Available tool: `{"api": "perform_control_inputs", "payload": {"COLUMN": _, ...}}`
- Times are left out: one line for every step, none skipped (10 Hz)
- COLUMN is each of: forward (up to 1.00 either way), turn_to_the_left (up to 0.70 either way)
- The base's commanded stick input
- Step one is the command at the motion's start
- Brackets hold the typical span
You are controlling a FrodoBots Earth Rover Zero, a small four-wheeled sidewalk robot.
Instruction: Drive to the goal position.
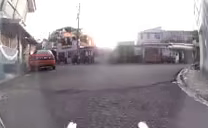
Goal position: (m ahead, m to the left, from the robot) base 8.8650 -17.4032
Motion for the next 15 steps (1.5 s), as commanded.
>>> {"api": "perform_control_inputs", "payload": {"forward": 0.7, "turn_to_the_left": -0.09}}
{"api": "perform_control_inputs", "payload": {"forward": 0.7, "turn_to_the_left": -0.23}}
{"api": "perform_control_inputs", "payload": {"forward": 0.7, "turn_to_the_left": -0.35}}
{"api": "perform_control_inputs", "payload": {"forward": 0.7, "turn_to_the_left": -0.35}}
{"api": "perform_control_inputs", "payload": {"forward": 0.7, "turn_to_the_left": -0.35}}
{"api": "perform_control_inputs", "payload": {"forward": 0.7, "turn_to_the_left": -0.35}}
{"api": "perform_control_inputs", "payload": {"forward": 0.7, "turn_to_the_left": -0.35}}
{"api": "perform_control_inputs", "payload": {"forward": 0.7, "turn_to_the_left": -0.35}}
{"api": "perform_control_inputs", "payload": {"forward": 0.7, "turn_to_the_left": -0.35}}
{"api": "perform_control_inputs", "payload": {"forward": 0.7, "turn_to_the_left": -0.15}}
{"api": "perform_control_inputs", "payload": {"forward": 0.7, "turn_to_the_left": 0.0}}
{"api": "perform_control_inputs", "payload": {"forward": 0.7, "turn_to_the_left": 0.0}}
{"api": "perform_control_inputs", "payload": {"forward": 0.7, "turn_to_the_left": 0.0}}
{"api": "perform_control_inputs", "payload": {"forward": 0.7, "turn_to_the_left": 0.0}}
{"api": "perform_control_inputs", "payload": {"forward": 0.7, "turn_to_the_left": -0.01}}
